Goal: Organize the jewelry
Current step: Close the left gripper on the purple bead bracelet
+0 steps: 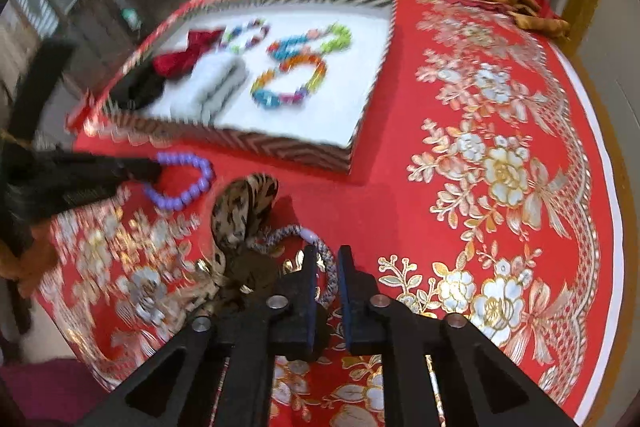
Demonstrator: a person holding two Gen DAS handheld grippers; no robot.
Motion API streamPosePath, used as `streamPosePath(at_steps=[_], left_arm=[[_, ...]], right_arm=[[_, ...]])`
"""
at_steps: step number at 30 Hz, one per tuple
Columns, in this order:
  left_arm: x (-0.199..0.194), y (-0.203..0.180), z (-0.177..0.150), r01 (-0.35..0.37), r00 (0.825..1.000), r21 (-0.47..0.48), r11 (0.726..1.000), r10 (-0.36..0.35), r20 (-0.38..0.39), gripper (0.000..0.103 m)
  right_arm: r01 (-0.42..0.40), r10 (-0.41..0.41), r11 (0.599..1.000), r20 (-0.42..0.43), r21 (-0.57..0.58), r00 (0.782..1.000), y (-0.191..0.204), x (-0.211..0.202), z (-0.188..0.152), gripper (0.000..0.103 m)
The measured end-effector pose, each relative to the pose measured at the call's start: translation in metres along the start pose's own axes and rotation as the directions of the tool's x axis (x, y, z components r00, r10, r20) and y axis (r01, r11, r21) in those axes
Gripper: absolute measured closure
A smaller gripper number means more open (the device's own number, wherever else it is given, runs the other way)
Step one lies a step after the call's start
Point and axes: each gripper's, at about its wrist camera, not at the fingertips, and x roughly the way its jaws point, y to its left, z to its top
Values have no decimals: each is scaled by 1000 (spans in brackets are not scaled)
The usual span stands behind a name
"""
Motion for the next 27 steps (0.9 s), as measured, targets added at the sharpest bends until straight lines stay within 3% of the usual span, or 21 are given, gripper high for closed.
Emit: streamPosePath(at_steps=[1,5,6,9,10,12,20,27], left_arm=[[-3,2,-1,-1,1000,-4,1000,1,6,95],[-13,8,-4,7,1000,-20,1000,-7,22,95],[-14,10,-3,9,1000,-24,1000,-8,24,95],[-21,16,-6,25,999,-42,999,-24,24,95],[-24,17,-7,33,999,-48,998,-31,24,95],[-29,21,-8,39,999,-56,998,-37,32,95],[-62,26,-3,73,993,-80,994,-64,102,95],[-86,26,2,83,986,-74,994,-72,150,95]], right_arm=[[13,-13,1000,-20,-25,1000,2,5,1,69],[1,-4,999,-72,-36,997,0,20,1,66],[12,-13,1000,-71,-23,997,-3,22,1,69],[12,-12,1000,-33,-2,999,-8,24,1,93],[8,-8,1000,-30,1,1000,-8,23,1,95],[-2,2,1000,-21,-2,1000,-8,18,0,96],[-69,64,997,167,24,984,-5,-55,5,97],[-80,69,996,196,51,978,-7,-72,6,97]])
